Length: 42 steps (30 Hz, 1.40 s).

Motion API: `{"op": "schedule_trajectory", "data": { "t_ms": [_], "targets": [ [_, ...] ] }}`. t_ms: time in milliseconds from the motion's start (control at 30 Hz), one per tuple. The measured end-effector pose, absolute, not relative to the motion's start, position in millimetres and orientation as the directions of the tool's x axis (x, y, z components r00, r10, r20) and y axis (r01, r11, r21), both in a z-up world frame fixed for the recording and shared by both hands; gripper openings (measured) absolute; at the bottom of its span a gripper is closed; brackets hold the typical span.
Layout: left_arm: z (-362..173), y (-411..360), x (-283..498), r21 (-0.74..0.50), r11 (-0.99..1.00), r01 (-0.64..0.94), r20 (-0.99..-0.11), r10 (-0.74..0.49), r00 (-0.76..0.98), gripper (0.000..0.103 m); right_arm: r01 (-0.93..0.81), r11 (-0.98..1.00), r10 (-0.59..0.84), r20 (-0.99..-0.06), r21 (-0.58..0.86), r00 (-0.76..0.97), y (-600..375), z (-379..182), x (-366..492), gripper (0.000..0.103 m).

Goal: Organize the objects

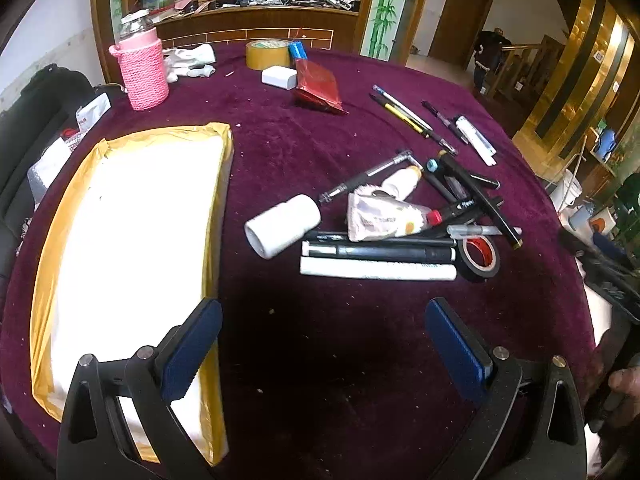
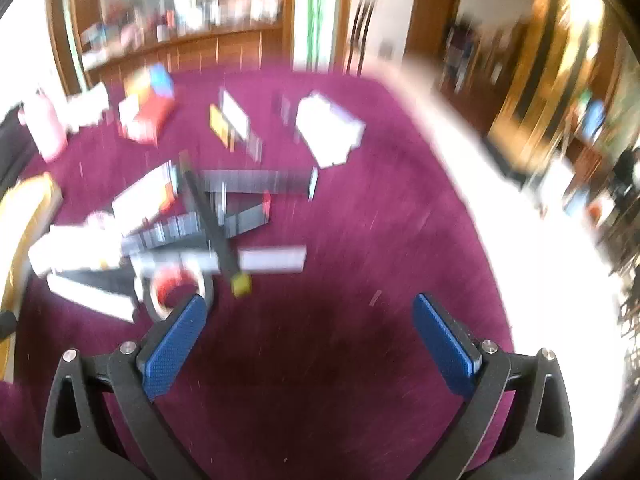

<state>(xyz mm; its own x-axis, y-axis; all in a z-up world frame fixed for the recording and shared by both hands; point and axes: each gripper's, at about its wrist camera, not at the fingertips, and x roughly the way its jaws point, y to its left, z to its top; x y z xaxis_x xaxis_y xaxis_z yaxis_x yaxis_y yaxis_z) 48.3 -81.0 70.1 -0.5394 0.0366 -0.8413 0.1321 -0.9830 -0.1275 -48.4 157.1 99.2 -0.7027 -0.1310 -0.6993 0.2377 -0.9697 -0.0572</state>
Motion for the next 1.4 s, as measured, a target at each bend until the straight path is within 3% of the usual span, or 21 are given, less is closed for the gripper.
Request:
{"op": "schedule_trajectory", "data": {
  "t_ms": [33, 133, 333, 467, 567, 633, 767, 933, 1133, 1267, 1400],
  "targets": [
    [69.6, -80.9, 44.4, -0.125, -0.983, 0.133, -0.844, 0.035, -0.535, 0.099, 0.266, -0.963, -0.158, -0.709, -0.043, -0.687, 156.1, 99.0, -49.6, 0.103],
    [67.3, -75.7, 26.5, -0.144, -0.983, 0.112, -0.839, 0.061, -0.54, 0.099, 0.275, -0.961, -0.175, -0.851, 0.037, -0.495, 156.0, 81.5, -70.0, 0.103],
    [42.6, -71.8, -22.6, -0.13, -0.985, 0.115, -0.868, 0.057, -0.492, 0.099, 0.254, -0.963, -0.207, -0.859, 0.093, -0.469, 168.7, 75.5, -62.4, 0.103],
    [10.8, -60.1, -36.3, -0.229, -0.971, 0.072, -0.906, 0.186, -0.38, 0.098, 0.267, -0.959, -0.215, -0.868, 0.1, -0.449, 167.9, 70.6, -56.4, 0.103],
    [8.6, -35.4, -23.3, -0.138, -0.99, -0.041, -0.909, 0.143, -0.391, 0.098, 0.267, -0.958, -0.218, -0.872, 0.105, -0.437, 172.4, 68.1, -54.8, 0.103],
    [11.5, -27.0, -13.9, -0.184, -0.978, -0.097, -0.907, 0.207, -0.368, 0.098, 0.255, -0.96, -0.219, -0.873, 0.114, -0.436, 175.4, 68.4, -56.6, 0.103],
    [19.1, -15.4, 13.9, -0.401, -0.898, -0.181, -0.856, 0.438, -0.275, 0.093, 0.23, -0.962, -0.234, -0.876, 0.147, -0.421, 181.2, 65.6, -62.6, 0.103],
    [39.7, -22.9, 26.7, -0.456, -0.872, -0.177, -0.821, 0.489, -0.294, 0.085, 0.214, -0.964, -0.237, -0.878, 0.159, -0.417, 184.5, 64.2, -68.4, 0.103],
    [44.9, -21.6, 7.5, -0.303, -0.931, -0.205, -0.875, 0.357, -0.326, 0.062, 0.178, -0.968, -0.234, -0.88, 0.175, -0.413, 196.3, 63.1, -71.7, 0.103],
    [29.2, -2.4, 2.7, -0.272, -0.921, -0.279, -0.89, 0.351, -0.29, 0.028, 0.176, -0.97, -0.228, -0.881, 0.168, -0.414, 200.8, 62.4, -70.0, 0.103],
    [27.8, 8.2, -2.4, -0.249, -0.914, -0.32, -0.895, 0.344, -0.285, 0.019, 0.158, -0.974, -0.217, -0.884, 0.165, -0.415, 210.8, 60.7, -68.1, 0.103]
  ]
}}
